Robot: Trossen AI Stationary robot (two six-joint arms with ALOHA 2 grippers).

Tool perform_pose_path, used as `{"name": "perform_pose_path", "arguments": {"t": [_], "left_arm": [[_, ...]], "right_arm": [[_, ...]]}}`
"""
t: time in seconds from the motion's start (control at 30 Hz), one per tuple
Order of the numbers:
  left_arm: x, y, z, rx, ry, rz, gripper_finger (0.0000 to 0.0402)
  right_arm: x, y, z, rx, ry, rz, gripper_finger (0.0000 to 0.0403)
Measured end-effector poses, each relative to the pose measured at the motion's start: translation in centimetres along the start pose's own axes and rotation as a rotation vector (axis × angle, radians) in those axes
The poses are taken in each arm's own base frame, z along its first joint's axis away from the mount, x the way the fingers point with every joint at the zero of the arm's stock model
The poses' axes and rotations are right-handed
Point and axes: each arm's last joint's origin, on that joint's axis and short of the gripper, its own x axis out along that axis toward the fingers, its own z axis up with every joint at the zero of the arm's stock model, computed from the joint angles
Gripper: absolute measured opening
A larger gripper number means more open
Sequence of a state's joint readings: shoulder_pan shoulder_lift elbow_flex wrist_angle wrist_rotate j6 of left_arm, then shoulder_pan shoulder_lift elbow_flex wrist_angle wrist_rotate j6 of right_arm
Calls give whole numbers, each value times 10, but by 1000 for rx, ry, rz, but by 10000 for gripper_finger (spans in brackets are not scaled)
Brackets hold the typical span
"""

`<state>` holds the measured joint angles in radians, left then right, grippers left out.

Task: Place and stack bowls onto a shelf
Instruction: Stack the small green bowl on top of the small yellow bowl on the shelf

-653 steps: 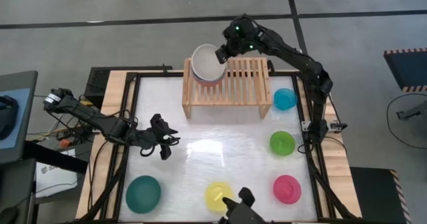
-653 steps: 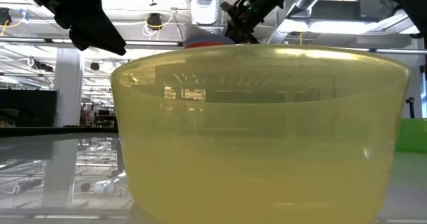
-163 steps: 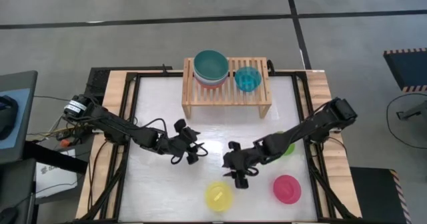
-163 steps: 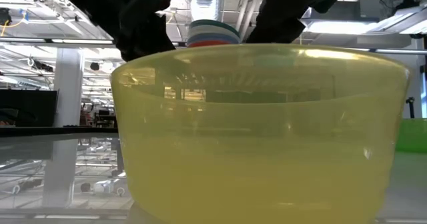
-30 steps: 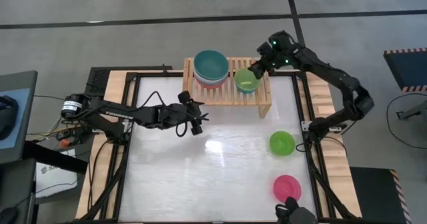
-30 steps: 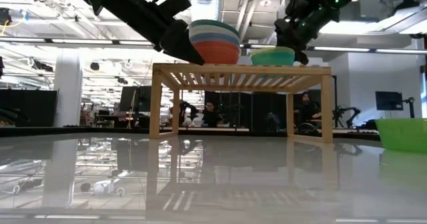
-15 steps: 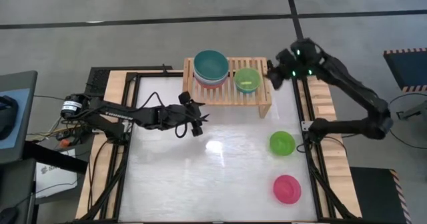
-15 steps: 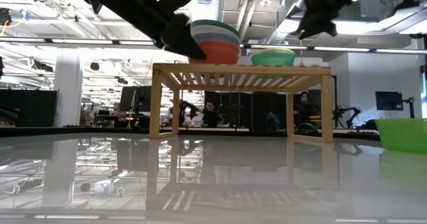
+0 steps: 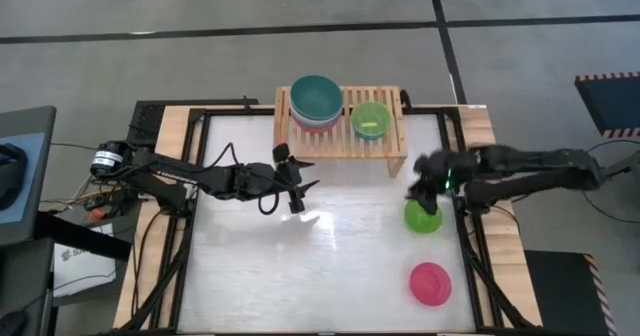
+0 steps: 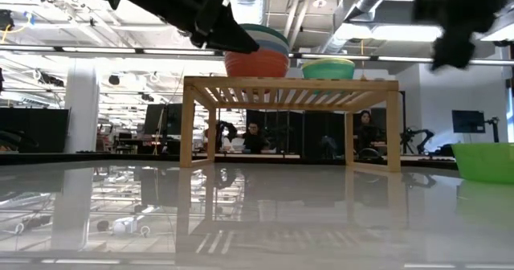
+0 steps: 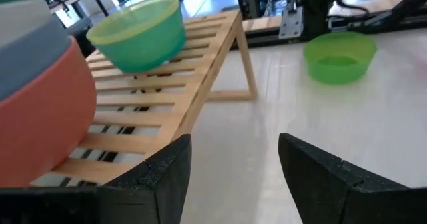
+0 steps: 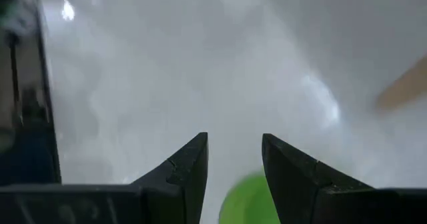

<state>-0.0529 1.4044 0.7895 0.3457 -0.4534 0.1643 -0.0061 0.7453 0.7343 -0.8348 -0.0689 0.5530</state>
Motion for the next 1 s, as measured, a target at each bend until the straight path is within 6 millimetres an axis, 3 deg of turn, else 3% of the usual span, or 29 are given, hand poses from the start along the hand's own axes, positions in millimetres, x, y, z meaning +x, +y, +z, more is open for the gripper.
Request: {"name": "perform_pose_path", "arguments": {"t": [0.23,0.43,0.8,1.0], "left_arm": [[-4,-7,5,-22,-43,-21,210],[-7,-13,10,-50,-80,-38,210],[-17,-24,14,-37,-102,-82,210],[-26,-26,21,-14,-129,-72,210]], "right_arm": [[39,14,-47,100,144,-121,168],[59,27,-58,126,180,-218,168],[101,28,-64,132,294,-360,168],[102,29,-63,131,337,-384,168]]}}
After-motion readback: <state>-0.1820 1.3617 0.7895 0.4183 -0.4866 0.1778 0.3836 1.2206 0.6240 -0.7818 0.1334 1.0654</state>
